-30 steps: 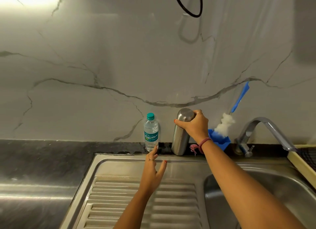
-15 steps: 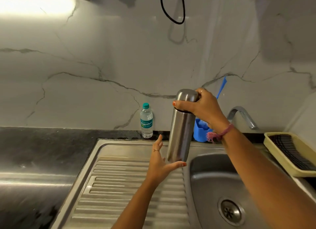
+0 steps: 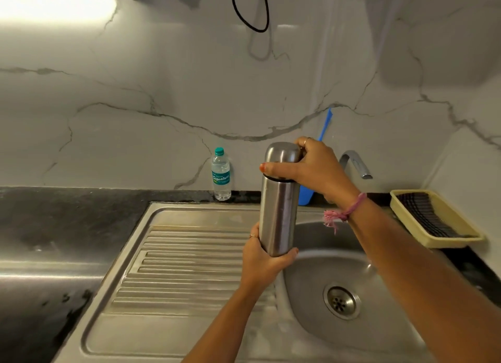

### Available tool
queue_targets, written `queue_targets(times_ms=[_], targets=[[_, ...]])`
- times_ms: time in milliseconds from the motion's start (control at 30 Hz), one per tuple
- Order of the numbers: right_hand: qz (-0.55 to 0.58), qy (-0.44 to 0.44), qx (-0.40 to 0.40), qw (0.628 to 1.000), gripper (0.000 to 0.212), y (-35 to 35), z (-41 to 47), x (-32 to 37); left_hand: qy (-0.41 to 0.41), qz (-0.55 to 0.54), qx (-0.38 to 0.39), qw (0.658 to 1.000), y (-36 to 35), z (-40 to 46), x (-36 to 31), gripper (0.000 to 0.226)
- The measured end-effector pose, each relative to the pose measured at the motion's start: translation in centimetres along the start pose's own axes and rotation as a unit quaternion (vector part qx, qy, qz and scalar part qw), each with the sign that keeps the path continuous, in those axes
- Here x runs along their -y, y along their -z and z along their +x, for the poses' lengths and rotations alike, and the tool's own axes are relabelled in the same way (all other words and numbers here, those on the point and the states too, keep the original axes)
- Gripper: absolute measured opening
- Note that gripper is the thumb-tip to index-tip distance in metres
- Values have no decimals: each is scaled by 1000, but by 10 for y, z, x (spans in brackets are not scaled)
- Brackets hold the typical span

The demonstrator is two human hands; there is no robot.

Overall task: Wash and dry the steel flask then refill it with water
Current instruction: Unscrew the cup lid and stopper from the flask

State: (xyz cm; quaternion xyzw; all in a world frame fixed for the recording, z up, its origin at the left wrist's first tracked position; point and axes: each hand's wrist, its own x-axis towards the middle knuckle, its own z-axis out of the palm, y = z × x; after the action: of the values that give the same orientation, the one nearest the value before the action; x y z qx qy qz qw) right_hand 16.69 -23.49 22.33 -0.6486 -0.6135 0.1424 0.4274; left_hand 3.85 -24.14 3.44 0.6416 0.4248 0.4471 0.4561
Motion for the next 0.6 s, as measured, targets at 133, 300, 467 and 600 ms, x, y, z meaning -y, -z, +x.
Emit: queue_targets(times_ms=[133, 300, 467, 600], targets=[[57, 16, 31, 998, 38, 9, -11, -3, -6, 4, -12, 1000, 0, -11, -1, 79], [161, 0, 48, 986, 28, 15, -18, -5, -7, 21, -4, 1000, 8, -18, -6, 76], [217, 2, 55, 975, 26, 19, -19, -5, -4, 42, 24, 999, 21, -13, -11, 83], [246, 12, 109, 963, 40, 20, -16, -6, 5, 28, 87, 996, 33, -11, -18, 76]])
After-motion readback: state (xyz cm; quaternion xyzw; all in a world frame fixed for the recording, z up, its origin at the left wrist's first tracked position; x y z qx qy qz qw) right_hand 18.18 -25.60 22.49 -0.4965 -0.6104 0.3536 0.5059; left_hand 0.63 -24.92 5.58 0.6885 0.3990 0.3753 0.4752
